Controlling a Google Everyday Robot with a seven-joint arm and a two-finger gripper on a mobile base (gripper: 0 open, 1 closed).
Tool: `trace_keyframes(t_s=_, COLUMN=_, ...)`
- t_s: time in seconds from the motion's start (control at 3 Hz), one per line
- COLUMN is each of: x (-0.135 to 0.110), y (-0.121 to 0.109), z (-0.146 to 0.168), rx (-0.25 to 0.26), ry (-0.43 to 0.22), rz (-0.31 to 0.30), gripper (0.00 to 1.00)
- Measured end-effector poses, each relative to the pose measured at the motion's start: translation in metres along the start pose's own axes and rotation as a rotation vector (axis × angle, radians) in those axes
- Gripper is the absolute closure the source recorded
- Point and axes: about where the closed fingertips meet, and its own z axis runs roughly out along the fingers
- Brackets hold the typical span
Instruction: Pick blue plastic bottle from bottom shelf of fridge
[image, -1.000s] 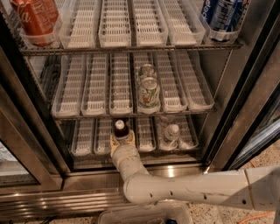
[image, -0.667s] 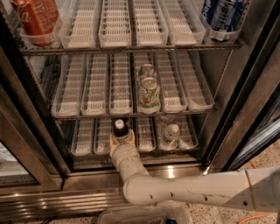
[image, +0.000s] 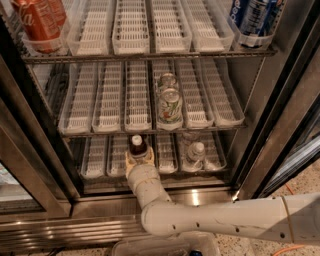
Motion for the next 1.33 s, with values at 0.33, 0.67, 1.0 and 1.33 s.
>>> trace_keyframes(t_s=0.33, x=-0.0009, y=-0.0002, z=-0.0014, rx=0.0, ry=-0.01, rz=0.001, gripper=1.0)
trace_keyframes(t_s=0.67, x=-0.0042, y=-0.0002, z=-0.0032, rx=-0.001, ry=-0.025, rz=0.004, gripper=1.0)
trace_keyframes(t_s=1.0, x=-0.0018, y=-0.0004, z=-0.0031, rx=-0.001, ry=-0.025, rz=0.004, gripper=1.0)
trace_keyframes(t_s=1.33, x=0.0002, y=-0.0006, z=-0.0031, rx=-0.001, ry=-0.026, rz=0.004, gripper=1.0)
